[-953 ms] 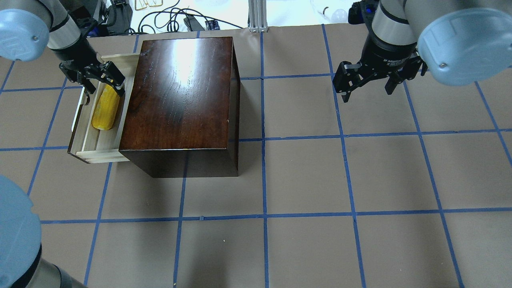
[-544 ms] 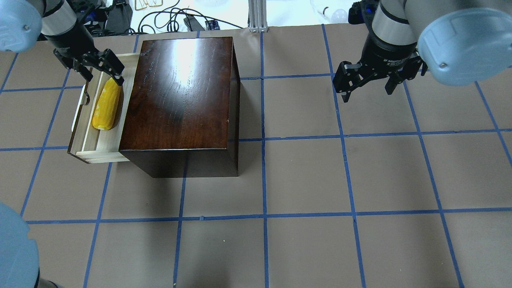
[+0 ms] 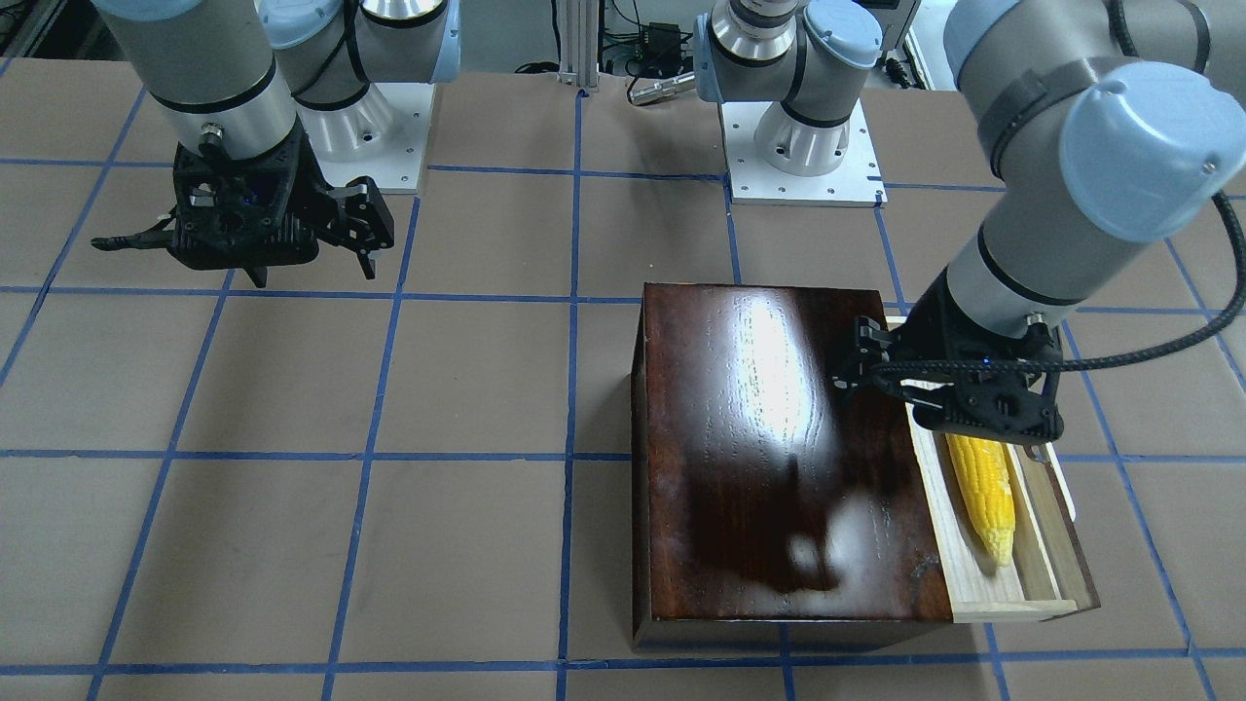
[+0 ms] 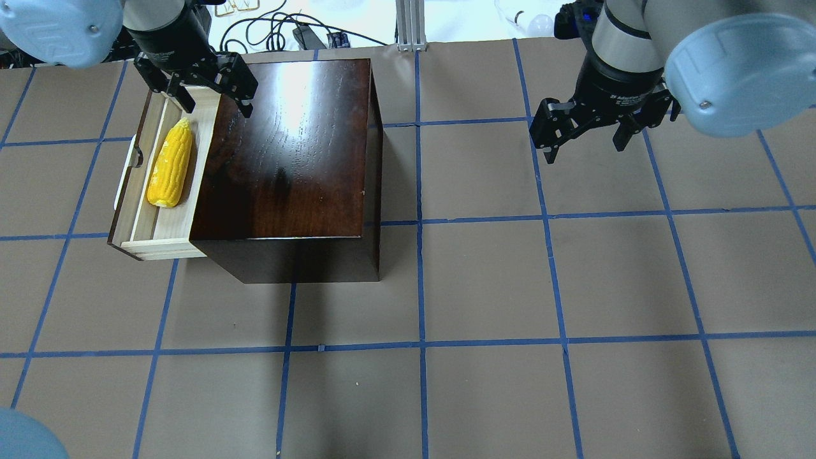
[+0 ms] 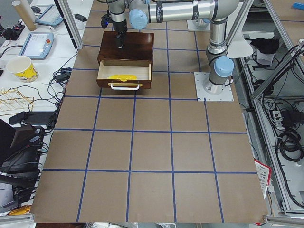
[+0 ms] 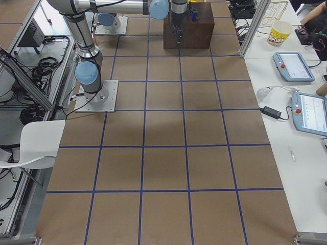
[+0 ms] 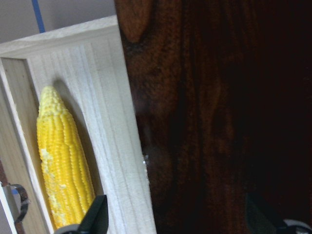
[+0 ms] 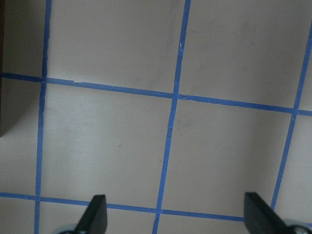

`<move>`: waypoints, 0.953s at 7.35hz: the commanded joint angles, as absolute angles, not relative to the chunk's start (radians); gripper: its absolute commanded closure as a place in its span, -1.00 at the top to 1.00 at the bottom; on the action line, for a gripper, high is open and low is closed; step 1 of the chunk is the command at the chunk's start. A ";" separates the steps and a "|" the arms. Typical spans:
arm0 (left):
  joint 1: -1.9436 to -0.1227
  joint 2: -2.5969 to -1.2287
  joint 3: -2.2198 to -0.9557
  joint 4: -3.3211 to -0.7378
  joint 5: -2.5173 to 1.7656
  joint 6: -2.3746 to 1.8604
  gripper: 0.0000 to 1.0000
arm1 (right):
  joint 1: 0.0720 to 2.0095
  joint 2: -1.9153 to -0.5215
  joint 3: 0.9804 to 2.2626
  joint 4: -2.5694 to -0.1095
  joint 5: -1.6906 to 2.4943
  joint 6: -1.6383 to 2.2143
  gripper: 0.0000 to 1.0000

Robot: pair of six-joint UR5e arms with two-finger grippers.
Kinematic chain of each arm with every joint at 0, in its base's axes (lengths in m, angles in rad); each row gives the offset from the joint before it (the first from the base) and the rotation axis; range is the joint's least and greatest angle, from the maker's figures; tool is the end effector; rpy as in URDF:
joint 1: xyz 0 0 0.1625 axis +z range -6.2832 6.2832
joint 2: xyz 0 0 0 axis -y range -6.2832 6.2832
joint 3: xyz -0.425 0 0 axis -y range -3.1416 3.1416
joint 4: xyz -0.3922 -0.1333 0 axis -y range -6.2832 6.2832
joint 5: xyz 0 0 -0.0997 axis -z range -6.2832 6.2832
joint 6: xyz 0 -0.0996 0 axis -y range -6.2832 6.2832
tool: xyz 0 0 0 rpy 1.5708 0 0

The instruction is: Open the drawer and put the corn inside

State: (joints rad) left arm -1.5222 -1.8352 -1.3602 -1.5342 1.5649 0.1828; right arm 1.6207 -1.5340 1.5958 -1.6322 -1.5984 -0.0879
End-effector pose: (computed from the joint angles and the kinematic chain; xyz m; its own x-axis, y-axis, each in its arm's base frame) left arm -0.1046 -0.6065 0.4503 -0.9910 0.1337 0.0089 0.1338 0.9909 0.0158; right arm 0.1557 -0.4996 0.4634 -0.9901 -0.1374 0.0275 -0.1373 0.9905 0.0028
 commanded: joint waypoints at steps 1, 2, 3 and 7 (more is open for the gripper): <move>-1.571 -1.781 -1.364 -1.604 1.559 -0.007 1.00 | 1.621 -1.534 1.595 -1.632 -1.598 -0.087 1.00; -1.594 -1.770 -1.371 -1.627 1.560 -0.043 1.00 | 1.621 -1.534 1.595 -1.632 -1.598 -0.087 1.00; -1.606 -1.763 -1.373 -1.628 1.566 -0.044 1.00 | 1.618 -1.534 1.597 -1.632 -1.598 -0.087 1.00; -1.597 -1.756 -1.397 -1.629 1.572 -0.043 1.00 | 1.621 -1.534 1.595 -1.632 -1.598 -0.087 1.00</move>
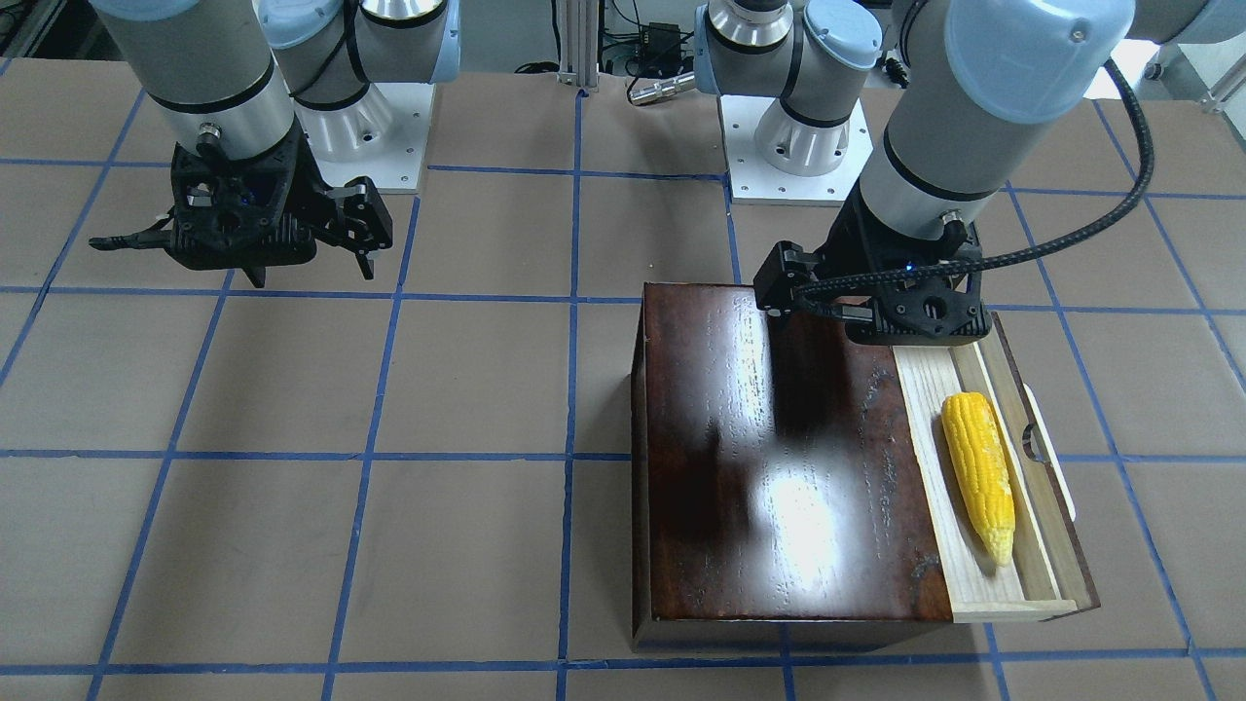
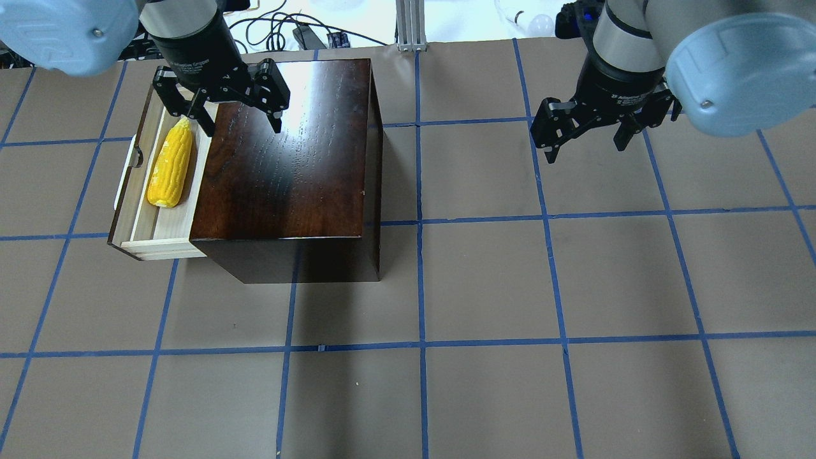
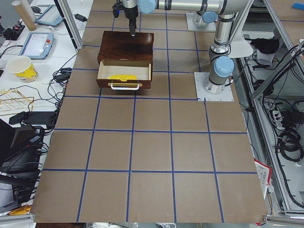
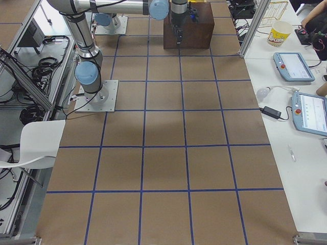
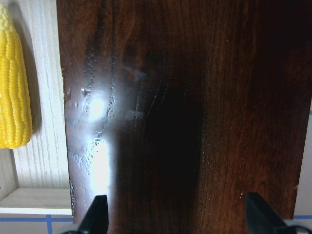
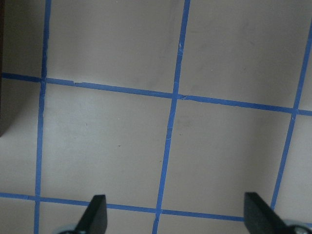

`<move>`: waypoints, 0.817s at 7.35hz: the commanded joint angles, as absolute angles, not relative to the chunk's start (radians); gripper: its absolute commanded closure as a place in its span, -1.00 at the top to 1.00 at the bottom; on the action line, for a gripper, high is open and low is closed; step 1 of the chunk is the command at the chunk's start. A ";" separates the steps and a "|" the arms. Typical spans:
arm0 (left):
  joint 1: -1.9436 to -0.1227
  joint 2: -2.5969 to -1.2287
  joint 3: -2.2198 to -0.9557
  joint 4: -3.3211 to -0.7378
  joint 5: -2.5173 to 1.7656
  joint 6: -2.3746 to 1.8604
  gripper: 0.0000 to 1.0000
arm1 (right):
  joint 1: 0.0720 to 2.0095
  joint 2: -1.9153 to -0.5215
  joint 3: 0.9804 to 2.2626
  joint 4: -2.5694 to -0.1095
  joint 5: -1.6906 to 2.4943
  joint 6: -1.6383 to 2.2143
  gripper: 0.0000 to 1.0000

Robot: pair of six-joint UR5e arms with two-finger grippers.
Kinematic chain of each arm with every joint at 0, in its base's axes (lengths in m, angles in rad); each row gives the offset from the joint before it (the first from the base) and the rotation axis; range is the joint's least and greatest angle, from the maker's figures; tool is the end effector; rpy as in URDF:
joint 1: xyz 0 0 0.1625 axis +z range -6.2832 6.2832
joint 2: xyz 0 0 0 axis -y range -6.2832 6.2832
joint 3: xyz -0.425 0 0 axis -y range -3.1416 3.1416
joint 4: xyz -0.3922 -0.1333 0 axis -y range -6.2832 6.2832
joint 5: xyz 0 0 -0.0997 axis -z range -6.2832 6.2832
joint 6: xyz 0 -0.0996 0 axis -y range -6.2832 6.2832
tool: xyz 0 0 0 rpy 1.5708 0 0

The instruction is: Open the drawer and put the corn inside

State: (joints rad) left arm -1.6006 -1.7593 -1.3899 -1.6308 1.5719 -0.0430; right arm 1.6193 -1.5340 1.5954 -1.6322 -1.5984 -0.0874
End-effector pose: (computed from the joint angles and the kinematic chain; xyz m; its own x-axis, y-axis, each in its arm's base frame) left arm -0.1500 -0.5604 0.4709 -0.9999 -0.0130 -0.0040 -0.0133 0.9976 0.0674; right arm 0.1550 -0.4999 0.4636 -0.9904 -0.1355 0.0275 -0.1355 0.9908 0.0024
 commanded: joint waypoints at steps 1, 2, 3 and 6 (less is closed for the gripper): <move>-1.586 -1.756 -1.399 -1.643 1.569 -0.040 1.00 | 1.621 -1.534 1.595 -1.632 -1.598 -0.087 1.00; -1.589 -1.756 -1.397 -1.641 1.566 -0.038 1.00 | 1.618 -1.534 1.595 -1.632 -1.598 -0.089 1.00; -1.589 -1.756 -1.396 -1.640 1.572 -0.038 1.00 | 1.618 -1.534 1.595 -1.632 -1.598 -0.087 1.00; -1.589 -1.753 -1.394 -1.637 1.563 -0.043 1.00 | 1.621 -1.534 1.595 -1.632 -1.598 -0.087 1.00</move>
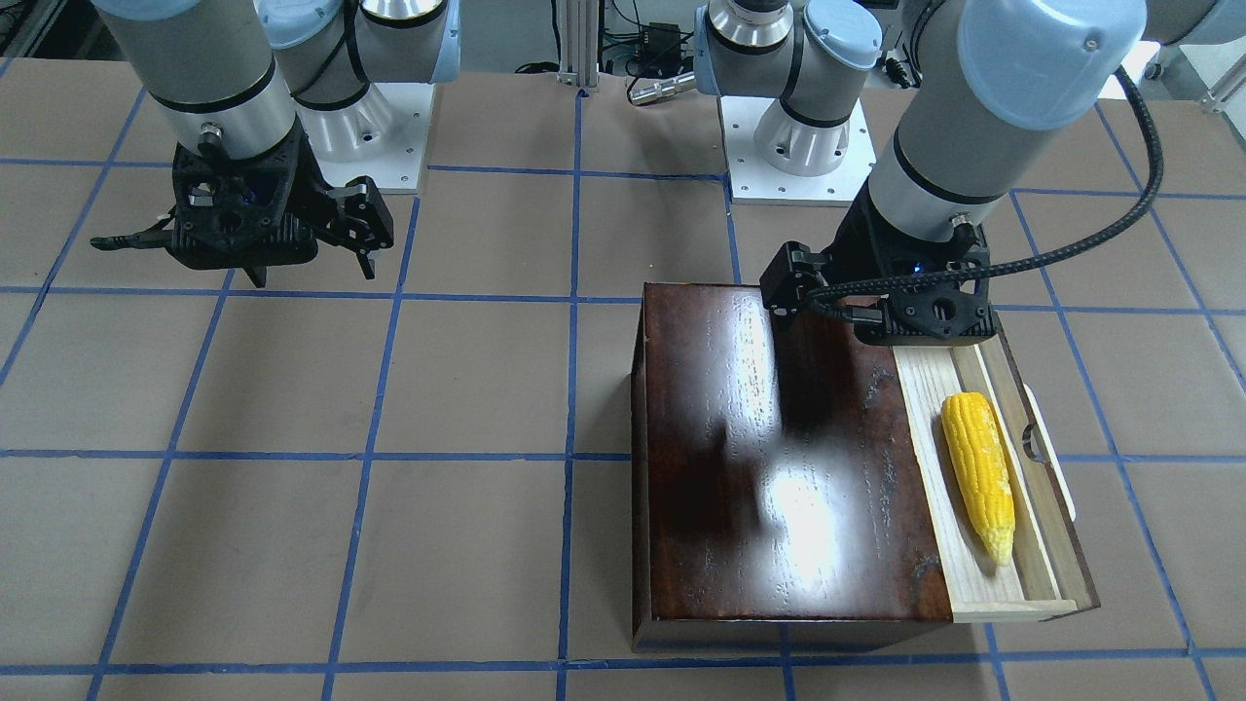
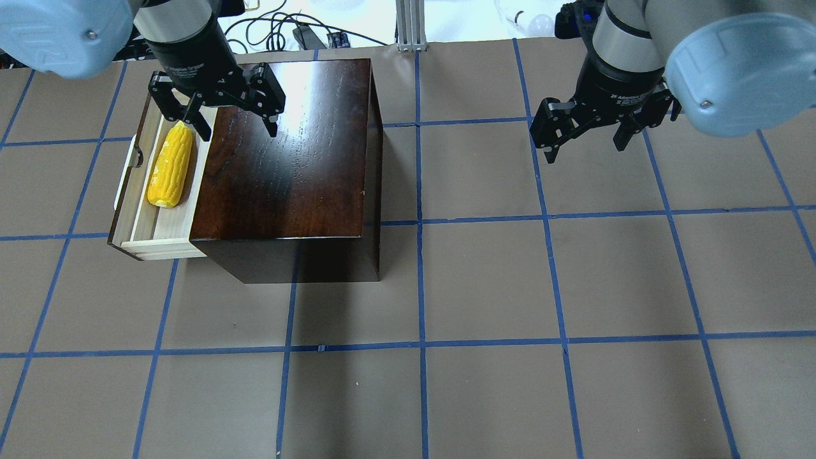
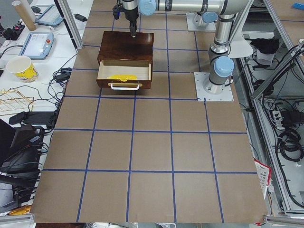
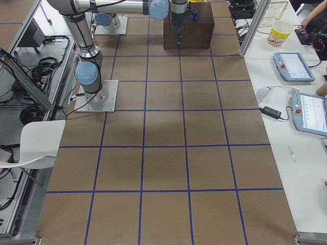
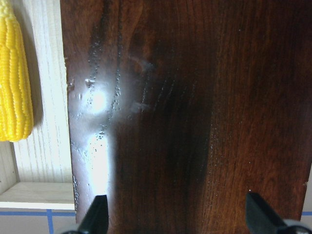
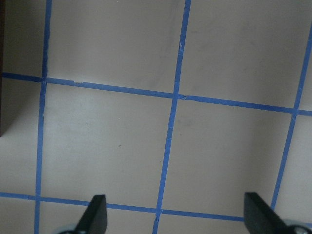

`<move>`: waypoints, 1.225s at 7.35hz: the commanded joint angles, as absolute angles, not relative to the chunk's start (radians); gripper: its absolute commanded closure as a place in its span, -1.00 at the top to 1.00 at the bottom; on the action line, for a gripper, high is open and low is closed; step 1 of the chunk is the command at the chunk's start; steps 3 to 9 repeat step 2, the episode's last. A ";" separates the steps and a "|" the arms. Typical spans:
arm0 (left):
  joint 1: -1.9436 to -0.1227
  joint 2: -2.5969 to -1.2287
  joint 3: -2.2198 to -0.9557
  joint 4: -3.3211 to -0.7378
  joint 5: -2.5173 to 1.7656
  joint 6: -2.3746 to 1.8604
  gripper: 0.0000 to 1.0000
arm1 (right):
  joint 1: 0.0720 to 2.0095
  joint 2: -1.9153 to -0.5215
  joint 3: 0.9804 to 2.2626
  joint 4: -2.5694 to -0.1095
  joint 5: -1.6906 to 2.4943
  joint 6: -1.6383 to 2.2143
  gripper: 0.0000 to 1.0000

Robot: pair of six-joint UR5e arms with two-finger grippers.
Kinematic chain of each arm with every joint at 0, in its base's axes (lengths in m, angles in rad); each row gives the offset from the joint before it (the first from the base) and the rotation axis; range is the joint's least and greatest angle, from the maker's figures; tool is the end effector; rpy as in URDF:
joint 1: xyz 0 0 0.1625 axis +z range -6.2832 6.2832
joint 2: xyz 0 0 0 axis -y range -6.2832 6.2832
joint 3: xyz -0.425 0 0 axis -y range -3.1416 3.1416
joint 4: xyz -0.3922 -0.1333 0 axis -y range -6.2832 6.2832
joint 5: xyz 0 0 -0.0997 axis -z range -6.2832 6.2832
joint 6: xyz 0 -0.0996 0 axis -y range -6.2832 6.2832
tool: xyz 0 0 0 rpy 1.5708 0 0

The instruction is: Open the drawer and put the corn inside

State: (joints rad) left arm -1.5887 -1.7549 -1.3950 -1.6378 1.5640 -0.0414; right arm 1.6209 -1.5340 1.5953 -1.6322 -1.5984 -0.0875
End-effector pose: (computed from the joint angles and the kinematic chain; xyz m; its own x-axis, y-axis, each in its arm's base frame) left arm -0.1440 -0.5594 0.4702 -0.9997 -0.0239 0.0037 -0.0235 0.9969 0.0755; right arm 0.1558 -0.4996 0.4636 -0.9902 -0.1371 0.0275 -0.1371 0.9905 0.0023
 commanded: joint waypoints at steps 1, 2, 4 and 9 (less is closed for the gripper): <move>-1.591 -1.755 -1.396 -1.638 1.559 -0.044 1.00 | 1.621 -1.534 1.595 -1.632 -1.598 -0.087 1.00; -1.591 -1.755 -1.397 -1.638 1.569 -0.044 1.00 | 1.621 -1.534 1.595 -1.632 -1.598 -0.087 1.00; -1.591 -1.755 -1.397 -1.638 1.569 -0.044 1.00 | 1.621 -1.534 1.595 -1.632 -1.598 -0.087 1.00; -1.591 -1.755 -1.397 -1.638 1.569 -0.044 1.00 | 1.621 -1.534 1.595 -1.632 -1.598 -0.087 1.00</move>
